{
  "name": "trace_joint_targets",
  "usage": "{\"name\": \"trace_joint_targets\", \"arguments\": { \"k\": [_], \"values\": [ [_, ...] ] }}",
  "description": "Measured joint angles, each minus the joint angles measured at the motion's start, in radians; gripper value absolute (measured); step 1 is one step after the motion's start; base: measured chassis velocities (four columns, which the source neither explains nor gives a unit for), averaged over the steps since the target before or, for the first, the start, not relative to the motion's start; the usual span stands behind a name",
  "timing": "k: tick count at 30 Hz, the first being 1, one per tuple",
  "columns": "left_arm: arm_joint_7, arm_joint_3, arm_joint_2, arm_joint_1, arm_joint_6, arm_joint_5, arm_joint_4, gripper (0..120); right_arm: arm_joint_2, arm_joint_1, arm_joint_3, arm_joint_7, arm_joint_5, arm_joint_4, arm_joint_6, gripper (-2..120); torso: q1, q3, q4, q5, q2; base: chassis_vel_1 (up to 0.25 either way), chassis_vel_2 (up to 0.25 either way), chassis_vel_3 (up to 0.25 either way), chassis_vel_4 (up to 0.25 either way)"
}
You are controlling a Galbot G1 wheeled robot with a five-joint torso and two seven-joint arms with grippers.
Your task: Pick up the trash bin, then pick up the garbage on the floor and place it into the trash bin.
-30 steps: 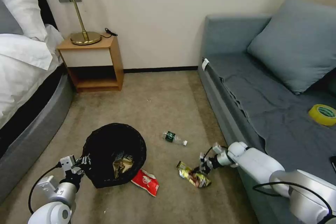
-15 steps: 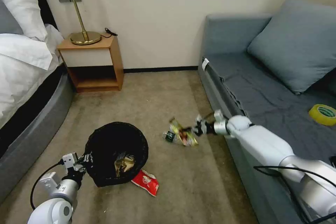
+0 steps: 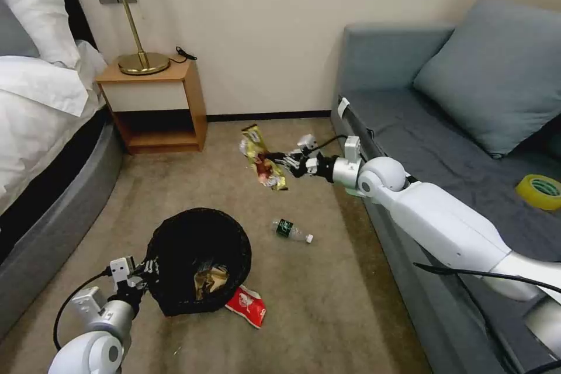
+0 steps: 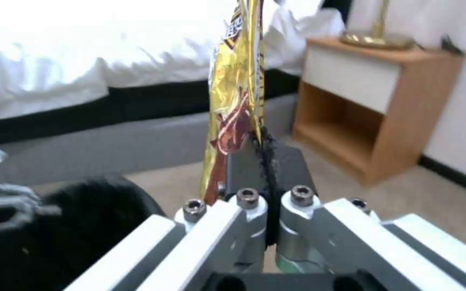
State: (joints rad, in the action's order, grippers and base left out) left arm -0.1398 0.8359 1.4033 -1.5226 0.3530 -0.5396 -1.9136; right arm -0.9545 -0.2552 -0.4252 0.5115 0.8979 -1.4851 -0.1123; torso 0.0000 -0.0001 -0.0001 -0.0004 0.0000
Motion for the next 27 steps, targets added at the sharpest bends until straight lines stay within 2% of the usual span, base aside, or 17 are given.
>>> {"name": "trace_joint_targets", "arguments": {
  "k": [4, 8, 18, 27],
  "values": [
    [0.001, -0.005, 0.002, -0.006, 0.01, -0.003, -0.018, 4, 0.006, -0.024, -0.066, -0.079, -0.018, -0.139, 0.043, 0, 0.0, 0.0, 0.0001, 0.0003, 0.0, 0.0, 0.0, 0.0, 0.0],
    [0.001, -0.006, 0.005, -0.016, 0.016, -0.009, -0.037, 4, -0.008, -0.065, -0.099, -0.104, -0.059, -0.188, 0.056, 0, 0.0, 0.0, 0.0001, 0.0002, 0.0, 0.0, 0.0, 0.0, 0.0],
    [0.0, -0.004, 0.017, -0.044, 0.02, -0.014, -0.076, 4, -0.041, -0.111, -0.202, -0.128, -0.132, -0.202, 0.061, 0, 0.0, 0.0, 0.0001, 0.0003, 0.0, 0.0, 0.0, 0.0, 0.0],
    [0.001, -0.003, 0.036, -0.053, 0.026, -0.015, -0.1, 4, -0.051, -0.145, -0.237, -0.141, -0.182, -0.189, 0.067, 0, 0.0, 0.0, 0.0001, 0.0004, 0.0, 0.0, 0.0, 0.0, 0.0]
  ]
}}
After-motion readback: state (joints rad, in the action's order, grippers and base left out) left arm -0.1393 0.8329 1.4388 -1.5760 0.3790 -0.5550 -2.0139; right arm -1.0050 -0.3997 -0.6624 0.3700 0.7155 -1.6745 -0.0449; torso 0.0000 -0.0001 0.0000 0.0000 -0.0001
